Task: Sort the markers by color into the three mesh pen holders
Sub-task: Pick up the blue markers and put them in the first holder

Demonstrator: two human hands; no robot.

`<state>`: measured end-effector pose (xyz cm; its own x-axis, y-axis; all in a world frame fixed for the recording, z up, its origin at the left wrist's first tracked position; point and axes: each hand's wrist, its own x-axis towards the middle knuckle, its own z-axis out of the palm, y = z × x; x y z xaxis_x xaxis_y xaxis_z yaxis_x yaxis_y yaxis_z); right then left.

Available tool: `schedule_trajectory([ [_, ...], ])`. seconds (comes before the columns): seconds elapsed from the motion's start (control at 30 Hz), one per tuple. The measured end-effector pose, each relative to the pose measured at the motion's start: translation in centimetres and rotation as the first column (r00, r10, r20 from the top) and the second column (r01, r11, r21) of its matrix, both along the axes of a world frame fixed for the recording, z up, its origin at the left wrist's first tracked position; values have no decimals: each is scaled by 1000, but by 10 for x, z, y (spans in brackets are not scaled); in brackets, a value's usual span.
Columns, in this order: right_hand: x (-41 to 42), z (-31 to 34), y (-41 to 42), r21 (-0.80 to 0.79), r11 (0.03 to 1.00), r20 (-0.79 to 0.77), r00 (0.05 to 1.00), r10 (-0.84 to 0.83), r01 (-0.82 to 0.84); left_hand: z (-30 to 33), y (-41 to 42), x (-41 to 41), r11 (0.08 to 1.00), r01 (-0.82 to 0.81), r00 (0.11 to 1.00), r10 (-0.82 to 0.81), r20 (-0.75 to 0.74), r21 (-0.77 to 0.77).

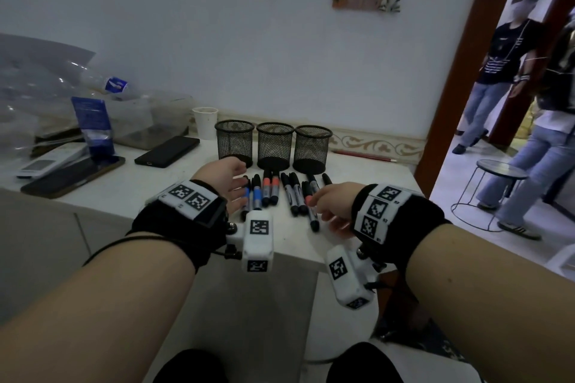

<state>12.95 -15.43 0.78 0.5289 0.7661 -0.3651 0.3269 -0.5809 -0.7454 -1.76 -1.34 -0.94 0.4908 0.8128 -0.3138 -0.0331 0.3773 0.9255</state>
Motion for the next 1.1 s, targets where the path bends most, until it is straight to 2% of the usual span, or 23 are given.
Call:
schedule_trajectory([
  [0.2,-3,-12,8,-60,997,67,996,59,-55,0,-1,-9,1000,-9,999,9,32,-26],
  [0.3,-3,-10,6,-97,995,-32,999,-1,-2,1,-1,-11,999,-10,999,12,47,-36],
  [0.37,-5,-9,3,-105,994,-40,999,7,-11,0,-2,-12,999,-11,999,14,48,-45],
  [0.57,-14,-10,0,-105,991,71,993,92,-85,-3,-5,-15,998,-20,999,22,34,-65],
  [0.7,-16,-11,-1,-138,984,72,989,126,-115,-4,-8,-16,999,-10,1000,11,28,-47],
  [0.87,-17,-11,1,-183,964,196,953,230,-194,-5,-9,-17,999,-13,1000,14,25,-51],
  [1.1,-13,-9,0,-108,987,201,969,142,-122,-3,-6,-20,998,-24,1000,25,17,-52],
])
